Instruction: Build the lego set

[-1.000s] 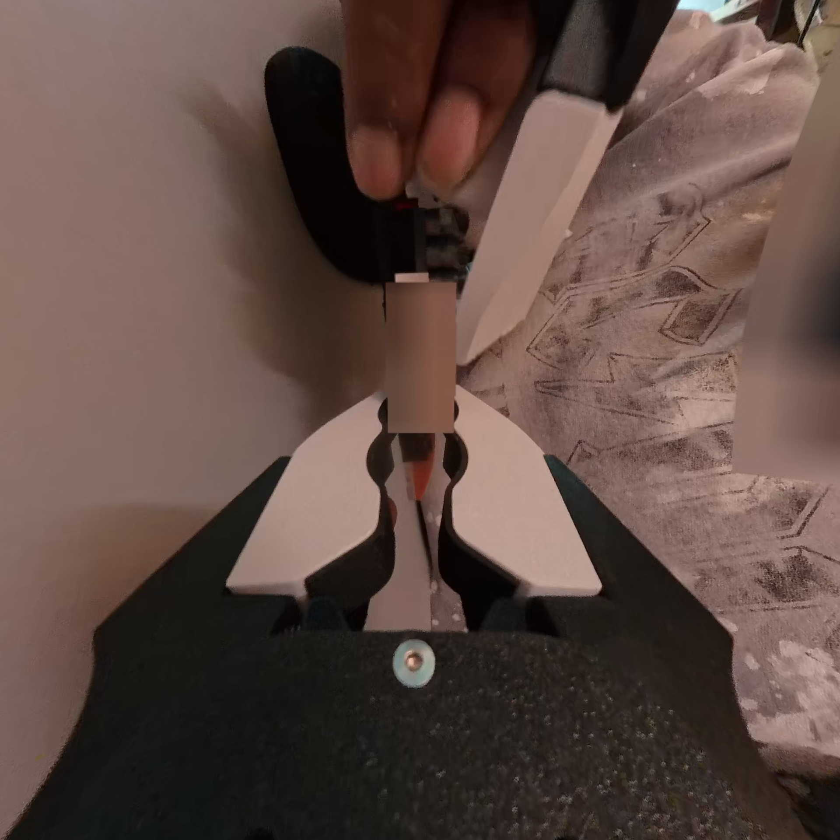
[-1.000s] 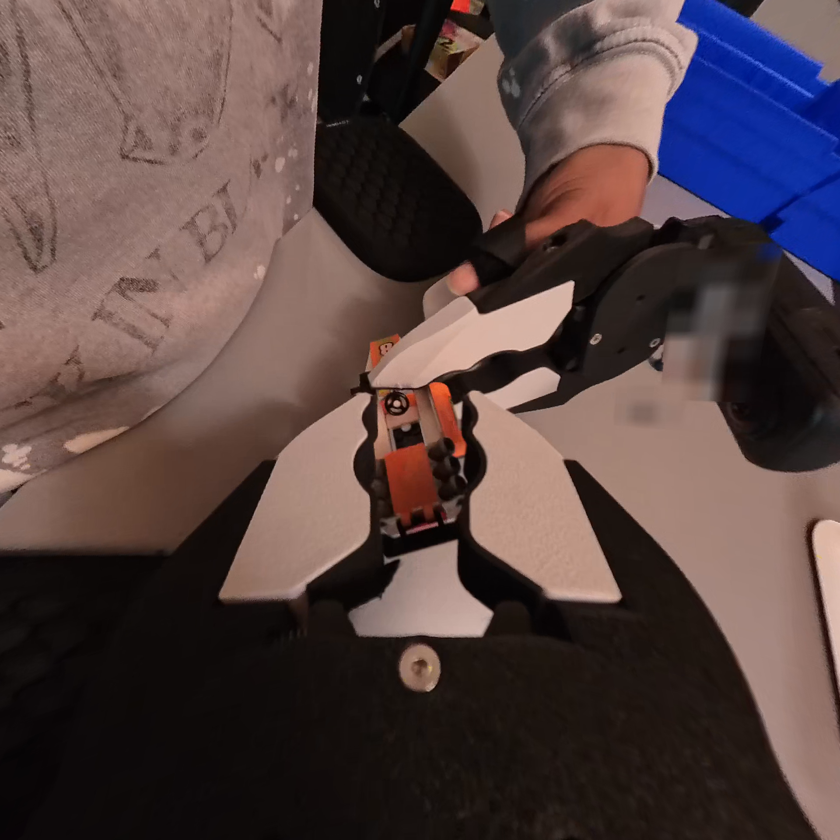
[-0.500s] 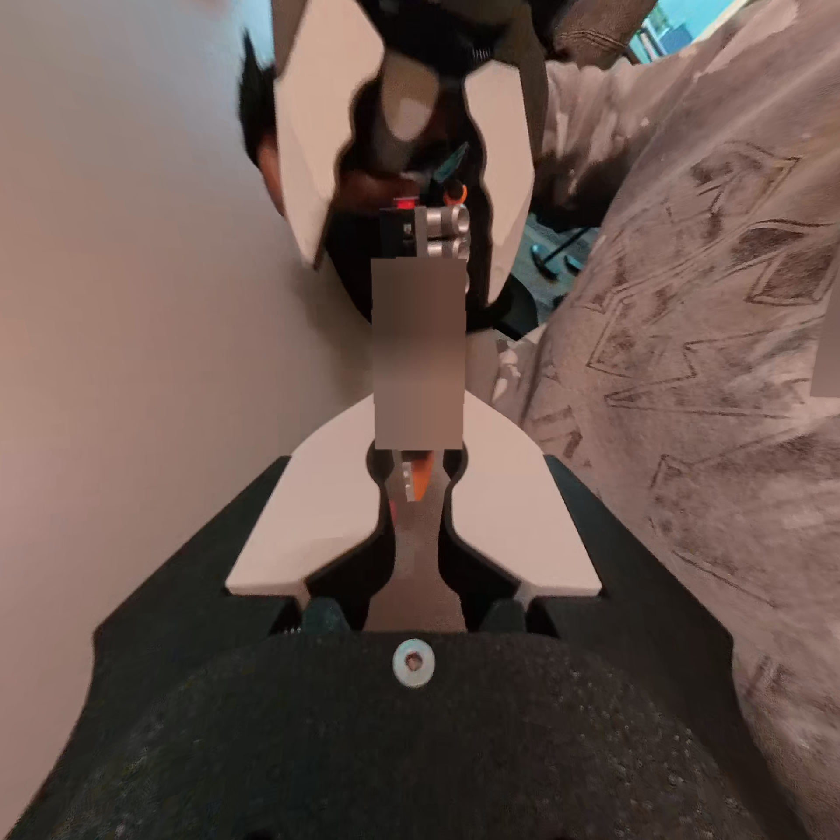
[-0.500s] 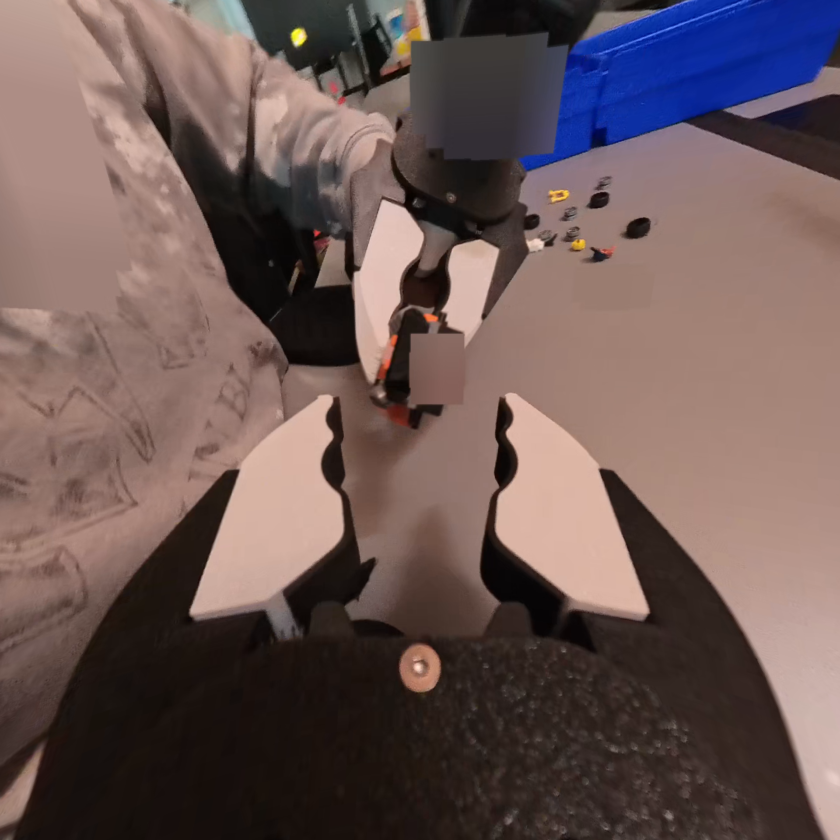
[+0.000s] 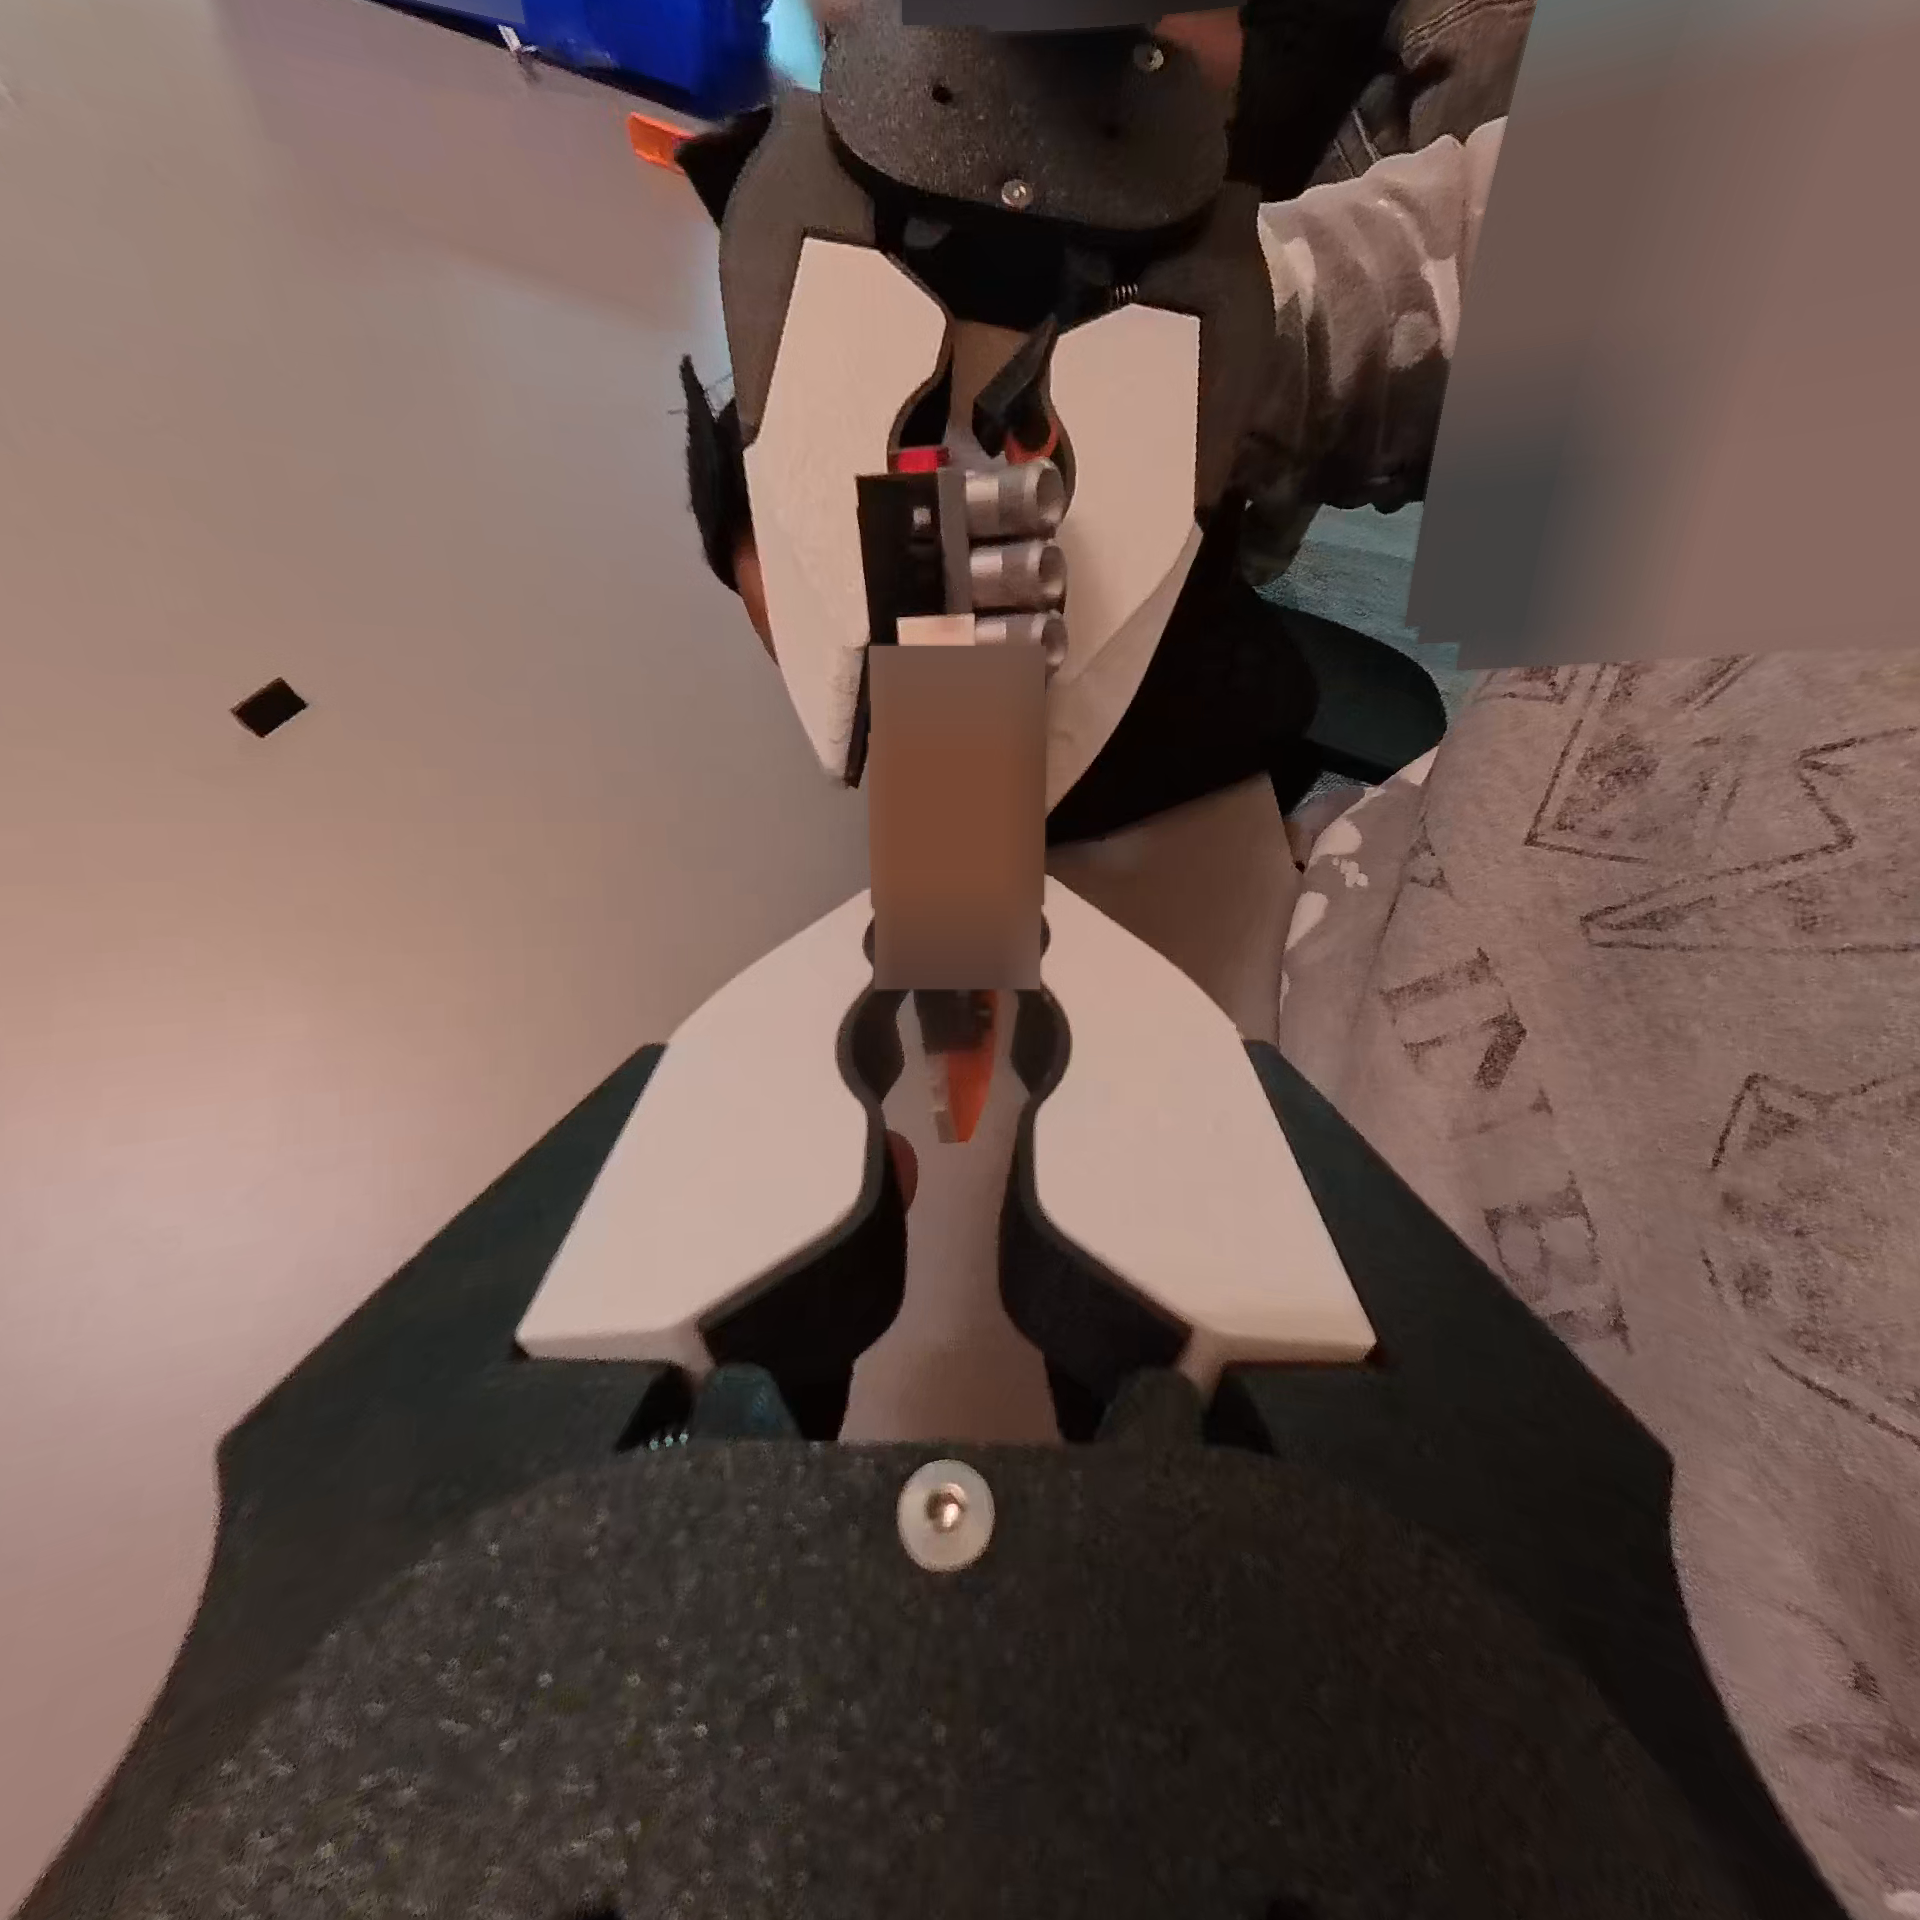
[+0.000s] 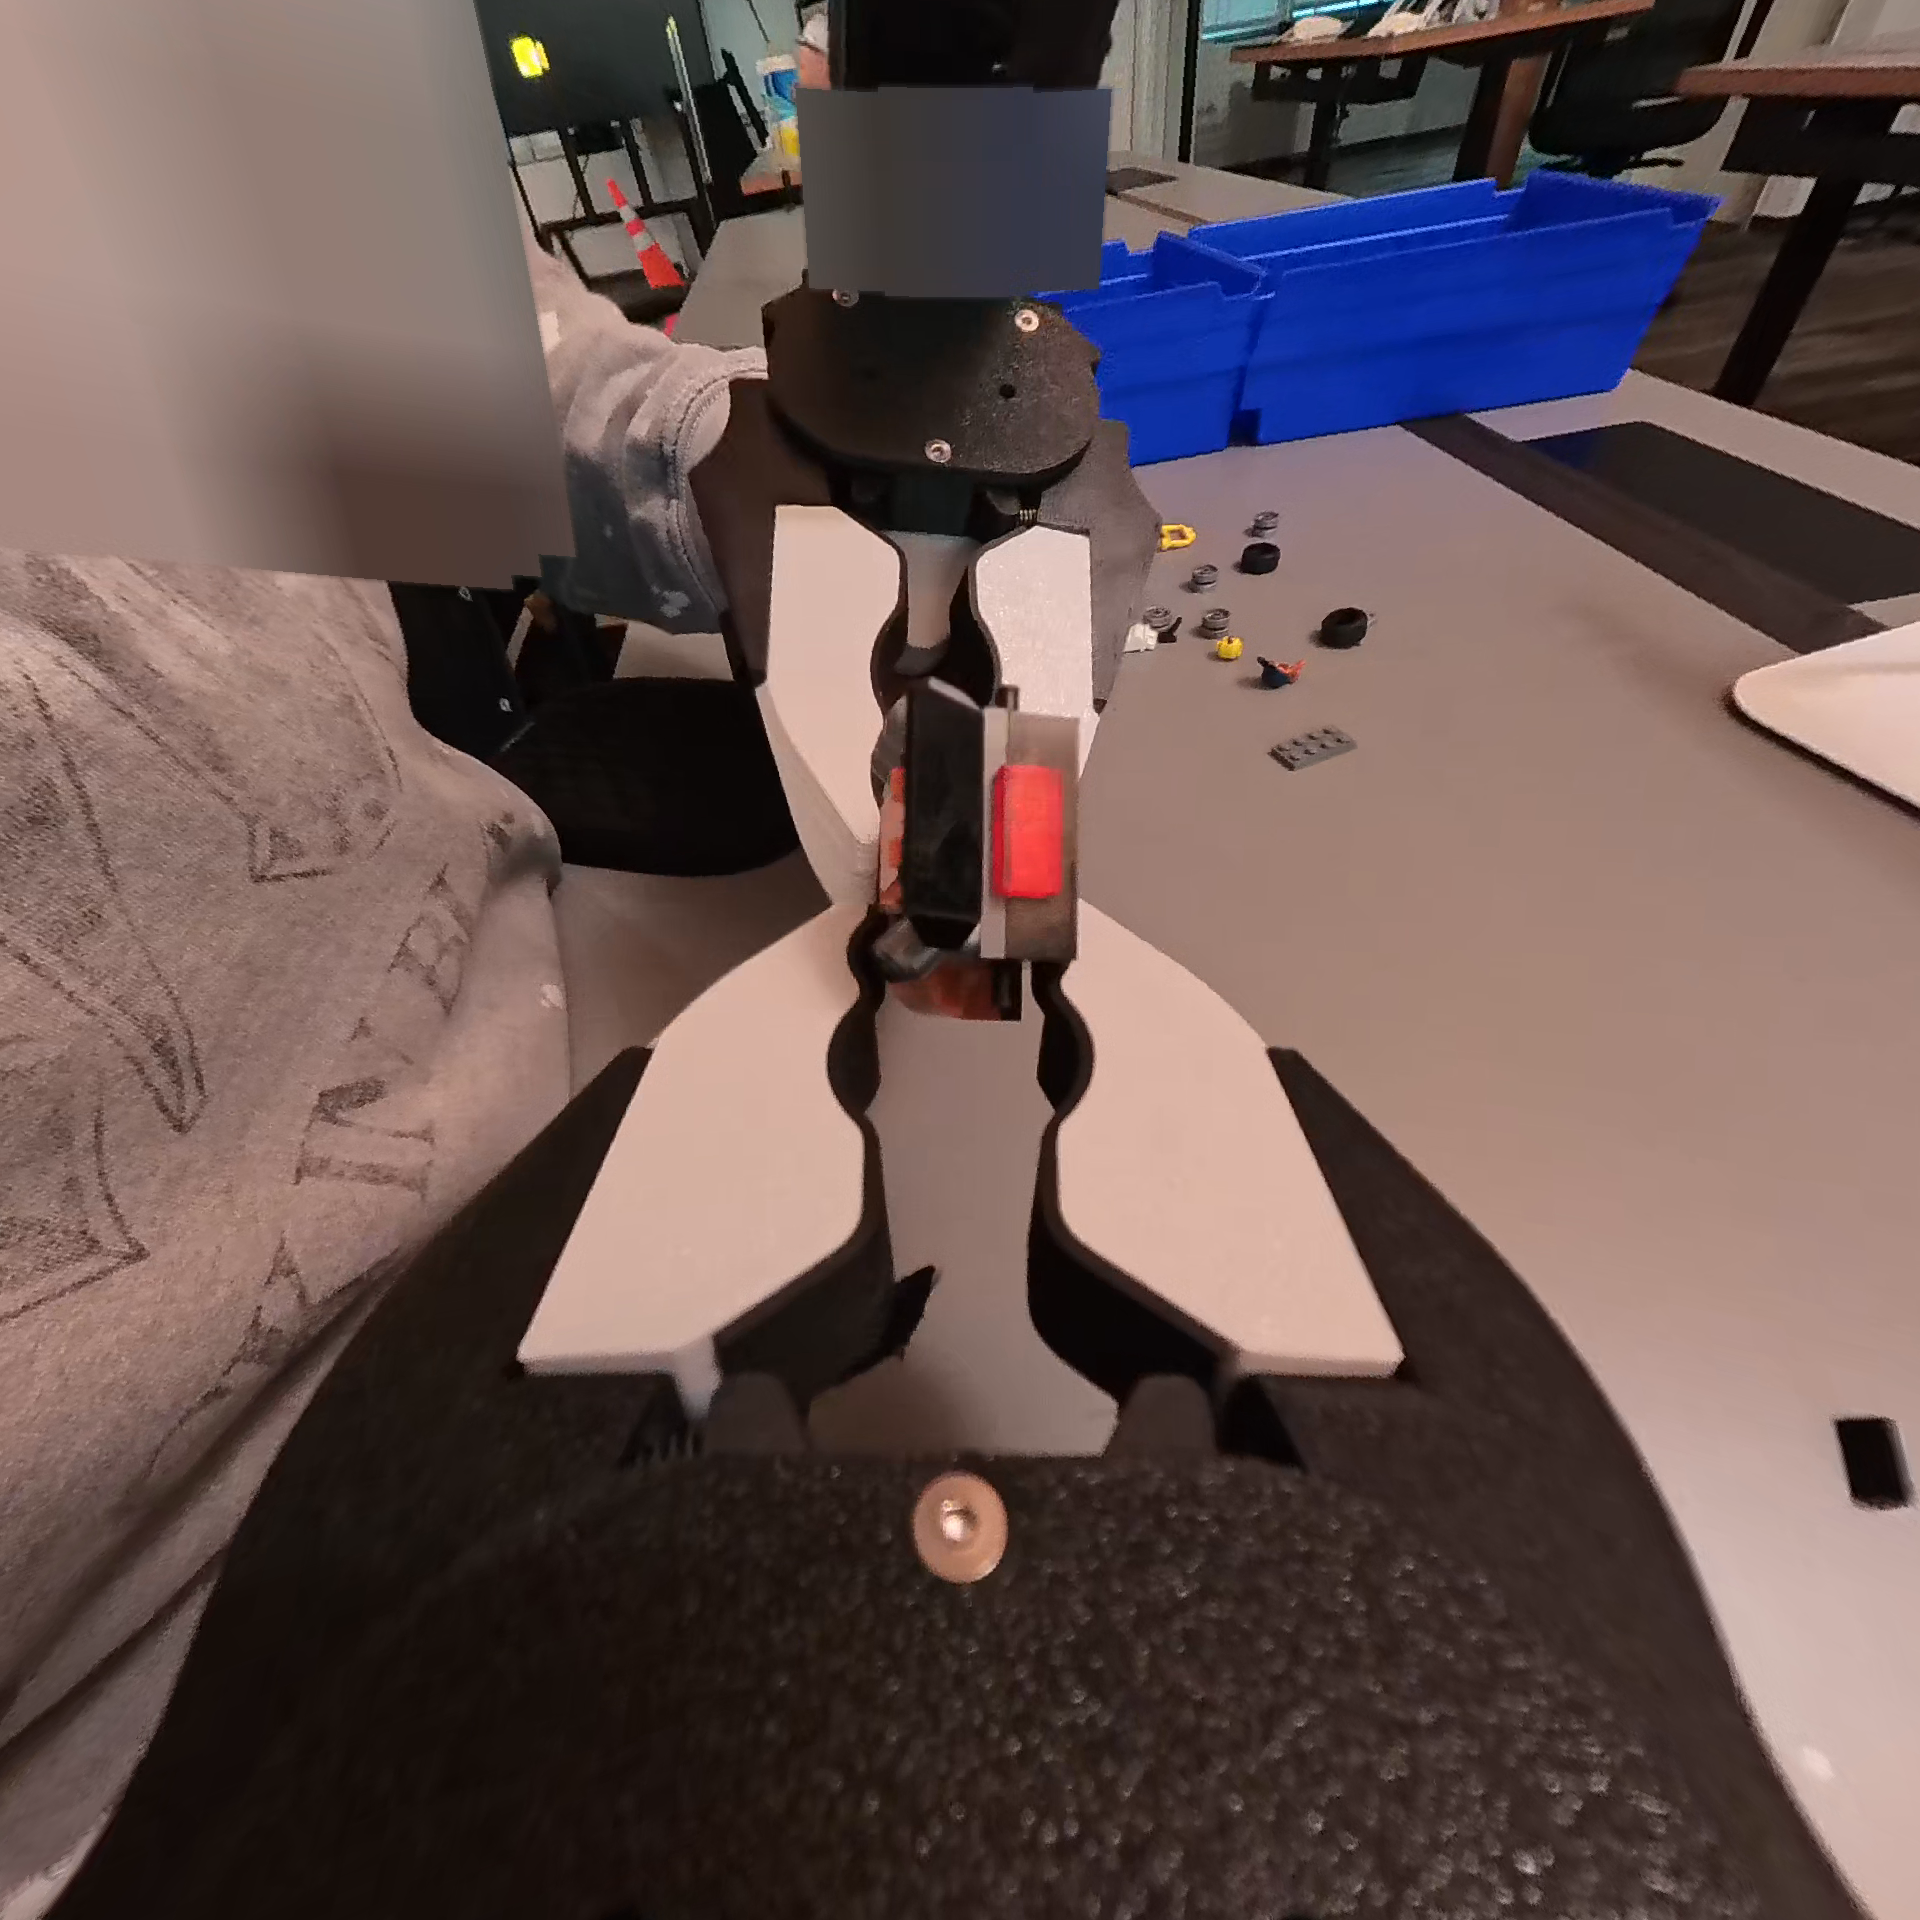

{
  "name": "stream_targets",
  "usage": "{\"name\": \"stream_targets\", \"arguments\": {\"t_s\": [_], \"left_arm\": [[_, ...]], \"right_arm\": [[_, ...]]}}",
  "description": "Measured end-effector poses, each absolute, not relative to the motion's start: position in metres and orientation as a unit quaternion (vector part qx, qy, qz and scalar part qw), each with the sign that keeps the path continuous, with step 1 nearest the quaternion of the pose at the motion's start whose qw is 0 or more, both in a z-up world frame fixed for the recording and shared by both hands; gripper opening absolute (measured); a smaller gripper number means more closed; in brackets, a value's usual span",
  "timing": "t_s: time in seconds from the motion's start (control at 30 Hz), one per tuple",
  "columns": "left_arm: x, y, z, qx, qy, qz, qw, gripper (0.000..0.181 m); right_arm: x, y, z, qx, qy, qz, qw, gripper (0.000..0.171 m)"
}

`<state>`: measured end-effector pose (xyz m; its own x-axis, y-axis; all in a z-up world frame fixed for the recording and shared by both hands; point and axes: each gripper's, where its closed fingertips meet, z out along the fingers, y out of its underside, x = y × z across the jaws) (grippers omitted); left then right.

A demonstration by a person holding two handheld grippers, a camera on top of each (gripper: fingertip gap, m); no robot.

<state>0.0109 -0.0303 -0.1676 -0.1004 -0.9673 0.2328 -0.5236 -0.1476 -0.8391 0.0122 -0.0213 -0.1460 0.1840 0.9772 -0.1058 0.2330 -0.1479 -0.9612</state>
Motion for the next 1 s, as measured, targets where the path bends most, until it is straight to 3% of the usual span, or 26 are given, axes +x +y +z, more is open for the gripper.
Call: {"name": "stream_targets", "arguments": {"t_s": [0.37, 1.0], "left_arm": [[0.006, -0.026, -0.170, -0.610, 0.601, -0.409, 0.317, 0.022], [0.004, -0.029, -0.171, -0.621, 0.591, -0.423, 0.292, 0.020]], "right_arm": [[0.002, -0.018, -0.148, -0.647, -0.444, 0.423, 0.452, 0.026], [-0.001, -0.020, -0.149, -0.635, -0.433, 0.439, 0.465, 0.025]]}}
